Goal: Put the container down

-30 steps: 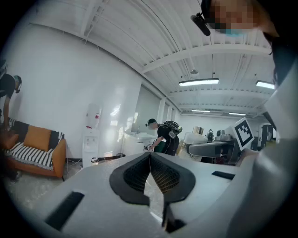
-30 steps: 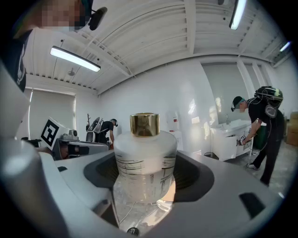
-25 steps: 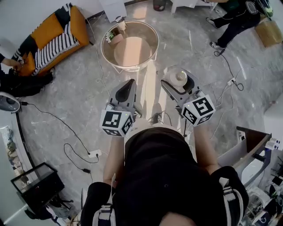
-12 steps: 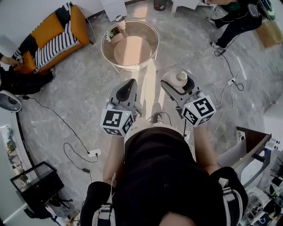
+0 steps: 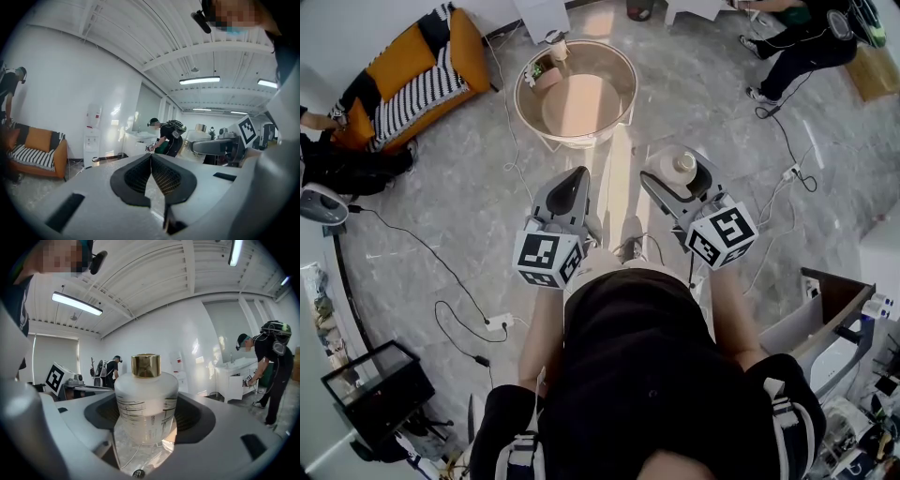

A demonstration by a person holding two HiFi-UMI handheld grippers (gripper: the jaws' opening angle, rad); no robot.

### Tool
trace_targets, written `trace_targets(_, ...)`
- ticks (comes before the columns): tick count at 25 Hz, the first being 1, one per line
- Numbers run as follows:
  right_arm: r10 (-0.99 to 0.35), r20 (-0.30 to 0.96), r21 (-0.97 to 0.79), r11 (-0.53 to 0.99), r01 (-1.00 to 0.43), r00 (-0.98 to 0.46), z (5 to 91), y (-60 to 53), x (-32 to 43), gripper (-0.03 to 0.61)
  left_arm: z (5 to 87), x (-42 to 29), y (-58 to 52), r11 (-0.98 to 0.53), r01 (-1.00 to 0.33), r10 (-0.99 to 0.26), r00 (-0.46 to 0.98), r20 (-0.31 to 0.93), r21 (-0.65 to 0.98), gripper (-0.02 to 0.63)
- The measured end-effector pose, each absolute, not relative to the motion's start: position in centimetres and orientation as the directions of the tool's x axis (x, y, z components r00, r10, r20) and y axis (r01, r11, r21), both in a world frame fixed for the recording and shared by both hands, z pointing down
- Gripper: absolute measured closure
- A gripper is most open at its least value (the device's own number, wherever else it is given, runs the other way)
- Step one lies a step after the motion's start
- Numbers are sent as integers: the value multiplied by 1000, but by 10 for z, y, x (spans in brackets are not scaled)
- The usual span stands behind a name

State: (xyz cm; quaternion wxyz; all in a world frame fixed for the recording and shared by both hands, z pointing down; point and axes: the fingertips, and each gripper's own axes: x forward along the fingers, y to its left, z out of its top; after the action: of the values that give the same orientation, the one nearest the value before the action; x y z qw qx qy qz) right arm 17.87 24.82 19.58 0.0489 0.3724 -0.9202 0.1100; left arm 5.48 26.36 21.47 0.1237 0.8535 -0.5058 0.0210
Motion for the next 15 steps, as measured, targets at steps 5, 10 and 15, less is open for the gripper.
trace_targets(5,-672,181,-173,697,-696,-718,201,253,182,247,219,52,269,-440,-878,-866,470,169,188,594)
trace_targets(10,-664,196,-194,695,-692,-721,209,256,187,247,227,51,274,-421,-886,-869,455,192,194,594)
trace_targets(15,-669,202,-213,683,-699,-715,215,254,187,247,237,51,275,-422,-883,-860,462,216,208,594)
